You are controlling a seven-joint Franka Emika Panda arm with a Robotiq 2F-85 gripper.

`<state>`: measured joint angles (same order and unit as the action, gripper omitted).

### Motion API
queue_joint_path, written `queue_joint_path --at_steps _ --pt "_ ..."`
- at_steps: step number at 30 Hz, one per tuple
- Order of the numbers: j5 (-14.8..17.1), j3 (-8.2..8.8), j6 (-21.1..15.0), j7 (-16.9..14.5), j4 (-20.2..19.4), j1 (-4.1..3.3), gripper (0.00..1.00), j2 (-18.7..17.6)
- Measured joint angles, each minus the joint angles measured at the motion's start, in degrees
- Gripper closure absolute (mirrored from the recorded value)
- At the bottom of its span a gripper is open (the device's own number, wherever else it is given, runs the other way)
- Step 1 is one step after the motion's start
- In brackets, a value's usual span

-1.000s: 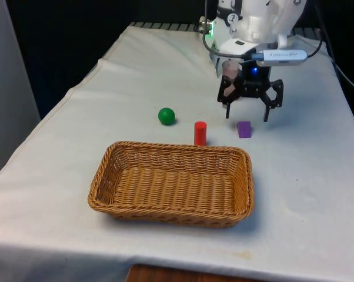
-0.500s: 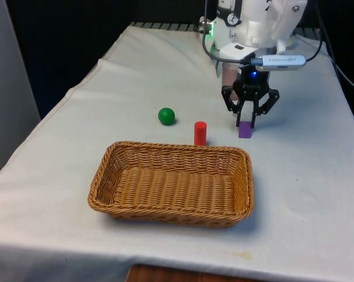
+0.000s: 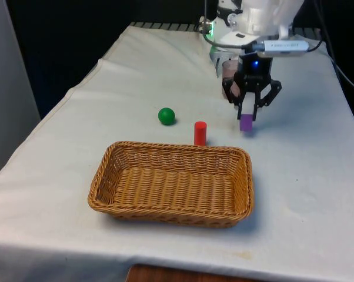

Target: Pick up the triangular block and place it into the basket.

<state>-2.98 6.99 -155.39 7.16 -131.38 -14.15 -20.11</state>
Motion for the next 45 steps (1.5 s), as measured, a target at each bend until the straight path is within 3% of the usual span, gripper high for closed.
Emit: queue_joint_path --at_steps 28,35,45 --pt "-0.5 0.52 12.3 0.1 5.8 0.06 0.67 8.0" --pt "-0.5 0.86 15.8 0.0 10.8 0.06 0.67 7.1" --pt "-0.5 1.38 17.7 -0.3 17.5 0.29 0.67 3.6"
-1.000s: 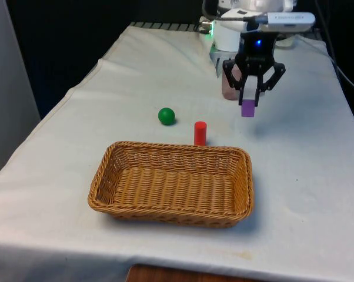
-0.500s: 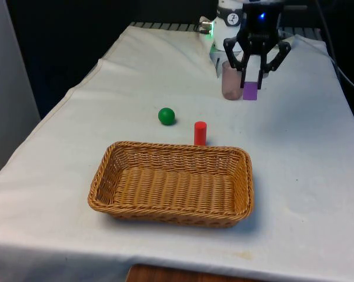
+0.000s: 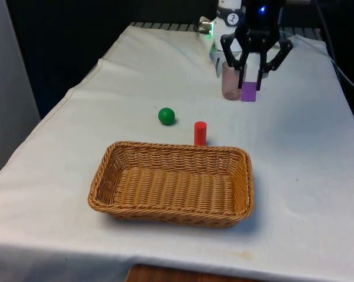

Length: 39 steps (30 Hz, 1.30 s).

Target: Pick up the triangular block and place it into the basket.

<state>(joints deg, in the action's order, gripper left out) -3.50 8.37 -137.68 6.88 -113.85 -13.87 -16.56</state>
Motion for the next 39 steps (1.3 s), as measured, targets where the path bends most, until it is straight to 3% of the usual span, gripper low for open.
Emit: queue_joint_path --at_steps 6,10,23,39 --pt "0.1 0.34 0.8 -0.3 5.0 0.23 0.67 -3.1" --pt "0.2 0.52 0.9 -0.5 6.4 0.34 0.67 -4.0" --pt "0.9 2.29 0.1 -1.9 16.3 1.15 0.67 -12.4" --pt "2.5 5.21 -5.0 -4.7 20.9 2.41 0.67 -19.9"
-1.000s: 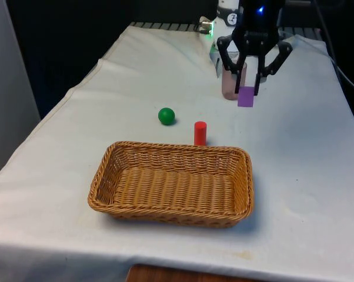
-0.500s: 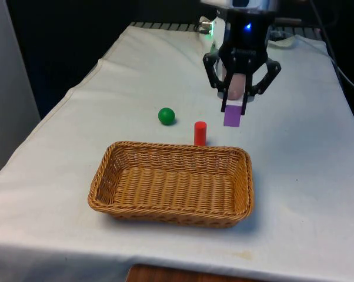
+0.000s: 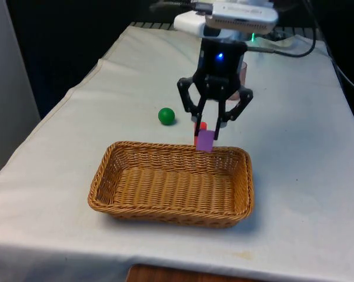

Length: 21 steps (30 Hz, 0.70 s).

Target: Pick up the triangular block and place it into the basket.

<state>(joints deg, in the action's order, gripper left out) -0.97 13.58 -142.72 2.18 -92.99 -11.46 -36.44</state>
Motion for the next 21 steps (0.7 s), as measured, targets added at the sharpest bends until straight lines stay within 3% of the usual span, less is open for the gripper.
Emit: queue_joint_path --at_steps 13,21 --pt "3.1 2.23 -4.2 -3.3 2.6 1.03 0.67 -5.4" --pt "6.7 3.61 -6.0 -6.1 5.3 1.89 0.67 -9.8"
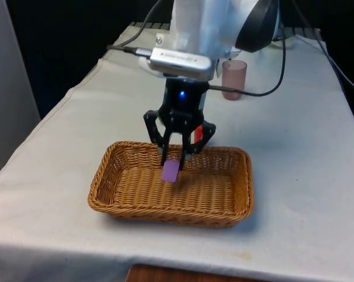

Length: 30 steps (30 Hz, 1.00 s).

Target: Pick up the triangular block and place it into the basket.

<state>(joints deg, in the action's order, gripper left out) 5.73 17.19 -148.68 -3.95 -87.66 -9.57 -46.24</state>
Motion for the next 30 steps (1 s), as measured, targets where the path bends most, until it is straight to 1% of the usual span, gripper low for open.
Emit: queue_joint_path --at_steps 3,6,7,8,10,13,15,16,17,22,23,30 --pt "3.2 0.06 0.0 -2.2 1.3 0.46 0.67 -1.5" --pt "5.3 0.00 0.0 -3.6 1.6 0.52 0.67 -2.0" --pt "5.3 0.00 0.0 -3.6 1.6 0.52 0.67 -2.0" --pt "6.5 0.00 0.0 -4.2 1.7 0.52 0.66 -2.2" --pt "7.3 -0.06 0.0 -4.6 1.8 0.52 0.60 -2.5" --pt "8.4 -0.06 0.0 -5.3 2.1 0.52 0.46 -2.8" --pt "8.9 -0.06 0.0 -5.6 2.1 0.52 0.30 -2.8" --pt "8.9 -0.06 0.0 -5.6 2.1 0.52 0.26 -2.8" --pt "9.0 -0.06 0.1 -5.6 2.1 0.52 0.26 -2.8" --pt "9.3 -0.11 0.1 -5.8 2.1 0.52 0.03 -2.9" --pt "9.5 -0.11 0.1 -5.8 2.1 0.52 0.00 -2.9" --pt "9.6 -0.11 0.1 -6.0 2.1 0.52 0.00 -2.9"
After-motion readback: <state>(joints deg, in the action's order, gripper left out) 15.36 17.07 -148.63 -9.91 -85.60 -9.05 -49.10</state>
